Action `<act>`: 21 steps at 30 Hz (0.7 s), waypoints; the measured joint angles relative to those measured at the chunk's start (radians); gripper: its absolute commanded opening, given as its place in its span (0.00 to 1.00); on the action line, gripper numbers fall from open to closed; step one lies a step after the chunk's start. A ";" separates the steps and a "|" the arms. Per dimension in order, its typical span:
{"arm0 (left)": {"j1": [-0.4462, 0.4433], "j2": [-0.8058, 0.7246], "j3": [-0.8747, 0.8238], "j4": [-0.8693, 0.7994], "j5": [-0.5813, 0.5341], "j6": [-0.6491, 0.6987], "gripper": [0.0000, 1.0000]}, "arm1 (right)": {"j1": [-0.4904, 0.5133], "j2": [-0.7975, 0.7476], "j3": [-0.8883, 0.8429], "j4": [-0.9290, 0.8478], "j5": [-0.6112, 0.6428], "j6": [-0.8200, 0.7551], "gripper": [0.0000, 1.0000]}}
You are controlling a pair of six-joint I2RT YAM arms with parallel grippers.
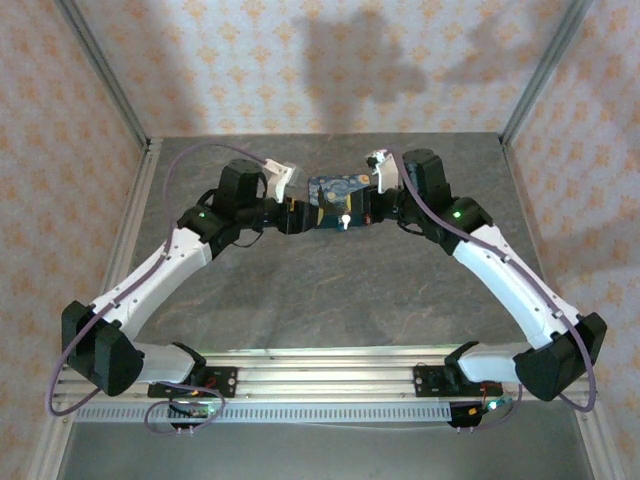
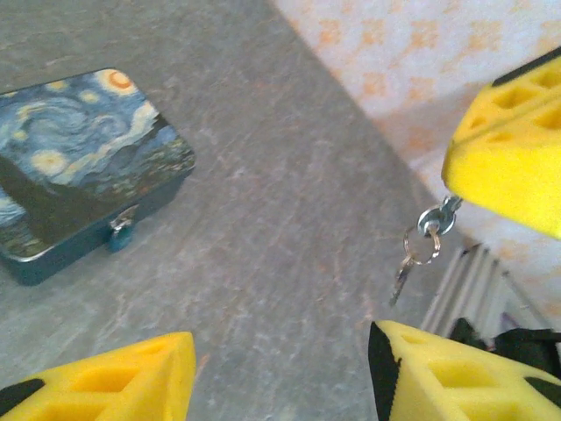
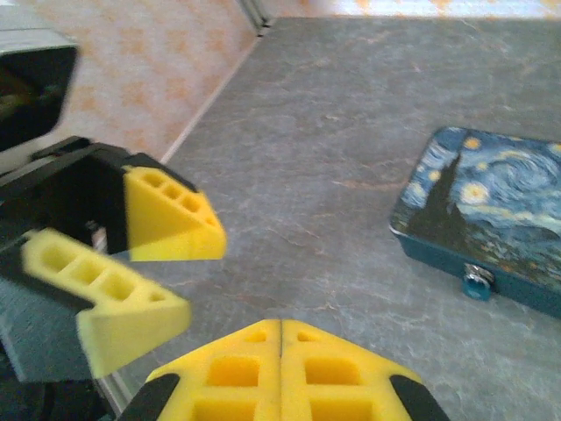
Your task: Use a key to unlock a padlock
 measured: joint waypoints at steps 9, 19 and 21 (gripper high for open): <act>0.037 0.000 -0.078 0.332 0.249 -0.209 0.49 | 0.000 -0.023 -0.040 0.131 -0.163 0.026 0.00; 0.037 0.000 -0.123 0.513 0.332 -0.313 0.40 | -0.014 -0.027 -0.108 0.293 -0.210 0.151 0.00; 0.037 0.000 -0.126 0.518 0.334 -0.317 0.40 | -0.019 -0.032 -0.110 0.319 -0.212 0.168 0.00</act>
